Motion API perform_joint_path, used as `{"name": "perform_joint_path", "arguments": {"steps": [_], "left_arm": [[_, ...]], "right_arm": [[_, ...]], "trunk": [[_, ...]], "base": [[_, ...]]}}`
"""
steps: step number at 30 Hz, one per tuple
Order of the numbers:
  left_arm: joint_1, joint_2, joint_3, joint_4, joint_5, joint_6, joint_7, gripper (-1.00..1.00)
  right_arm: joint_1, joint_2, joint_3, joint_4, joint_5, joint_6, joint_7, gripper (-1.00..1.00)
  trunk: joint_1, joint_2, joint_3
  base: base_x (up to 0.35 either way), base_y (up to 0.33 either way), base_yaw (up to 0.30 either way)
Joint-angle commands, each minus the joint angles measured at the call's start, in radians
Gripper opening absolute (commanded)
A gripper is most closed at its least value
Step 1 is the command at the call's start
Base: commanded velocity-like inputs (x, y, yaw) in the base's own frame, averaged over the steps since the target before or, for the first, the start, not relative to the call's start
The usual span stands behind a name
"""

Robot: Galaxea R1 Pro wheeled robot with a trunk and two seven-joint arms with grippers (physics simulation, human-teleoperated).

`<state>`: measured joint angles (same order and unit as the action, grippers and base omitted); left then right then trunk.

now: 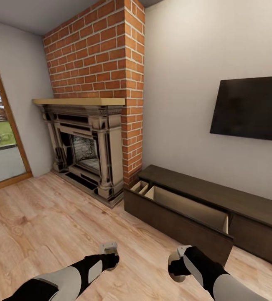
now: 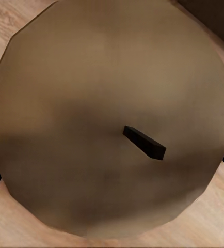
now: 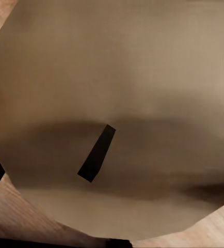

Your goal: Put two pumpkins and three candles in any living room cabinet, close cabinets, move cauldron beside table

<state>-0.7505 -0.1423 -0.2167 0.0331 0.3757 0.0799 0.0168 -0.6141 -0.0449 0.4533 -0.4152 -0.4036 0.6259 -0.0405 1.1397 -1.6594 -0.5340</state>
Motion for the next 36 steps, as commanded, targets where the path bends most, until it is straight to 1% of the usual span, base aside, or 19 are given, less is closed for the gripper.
{"name": "perform_joint_path", "arguments": {"steps": [1,9,12,36], "left_arm": [[-0.001,0.000,-0.009,0.001,0.009,0.002,0.002,-1.00],[-0.001,0.000,-0.009,0.001,0.009,0.002,0.002,-1.00],[-0.001,0.000,-0.009,0.001,0.009,0.001,0.002,-1.00],[-0.001,0.000,-0.009,0.001,0.009,0.001,0.002,-1.00]], "right_arm": [[-0.001,0.000,0.008,-0.002,-0.007,0.004,-0.005,-1.00],[-0.001,-0.001,0.006,-0.002,-0.007,0.008,-0.004,-1.00],[-0.001,-0.001,0.005,-0.002,-0.007,0.009,-0.003,-1.00],[-0.001,-0.002,0.004,-0.002,-0.008,0.010,-0.005,-1.00]], "trunk": [[0.000,-0.001,-0.001],[0.000,-0.001,-0.001],[0.000,-0.001,0.000],[0.000,-0.001,0.011]], "base": [[0.222,0.272,-0.016],[0.222,0.272,-0.005],[0.221,0.272,-0.141],[0.212,0.275,-0.279]]}}
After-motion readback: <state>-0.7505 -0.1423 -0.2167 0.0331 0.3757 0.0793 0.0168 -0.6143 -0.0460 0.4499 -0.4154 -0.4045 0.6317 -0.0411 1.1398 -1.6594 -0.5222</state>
